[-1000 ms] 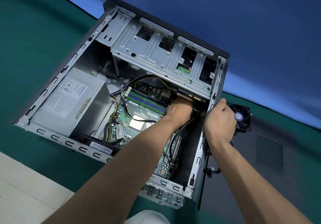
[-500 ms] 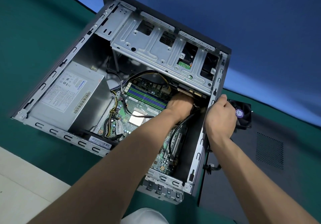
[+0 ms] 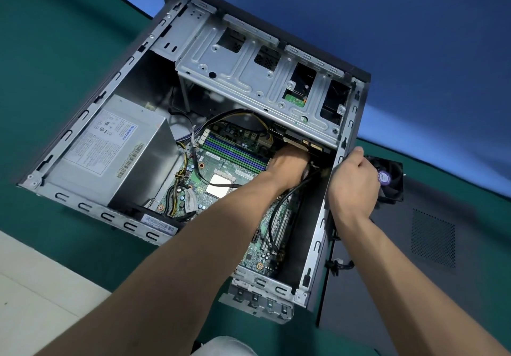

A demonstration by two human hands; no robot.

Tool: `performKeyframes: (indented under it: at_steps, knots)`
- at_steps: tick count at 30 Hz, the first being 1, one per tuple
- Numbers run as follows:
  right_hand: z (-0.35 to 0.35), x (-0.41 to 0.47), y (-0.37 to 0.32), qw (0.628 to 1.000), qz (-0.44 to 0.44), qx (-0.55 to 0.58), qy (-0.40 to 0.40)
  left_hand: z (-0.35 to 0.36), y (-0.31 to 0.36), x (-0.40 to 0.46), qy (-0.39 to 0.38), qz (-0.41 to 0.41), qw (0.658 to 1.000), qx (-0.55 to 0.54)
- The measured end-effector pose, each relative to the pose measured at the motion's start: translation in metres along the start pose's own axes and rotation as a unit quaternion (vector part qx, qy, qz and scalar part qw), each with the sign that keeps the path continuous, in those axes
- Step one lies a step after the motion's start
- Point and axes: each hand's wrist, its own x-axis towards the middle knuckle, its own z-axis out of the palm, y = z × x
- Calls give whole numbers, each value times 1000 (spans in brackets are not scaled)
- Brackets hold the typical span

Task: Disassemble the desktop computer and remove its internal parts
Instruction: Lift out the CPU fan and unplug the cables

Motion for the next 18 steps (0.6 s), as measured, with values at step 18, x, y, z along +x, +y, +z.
performKeyframes:
  at_steps: [18]
  knots:
    - [-2,-5,-2,1000,5,-7,3,-66,-28,-62,63,-135,975,-164]
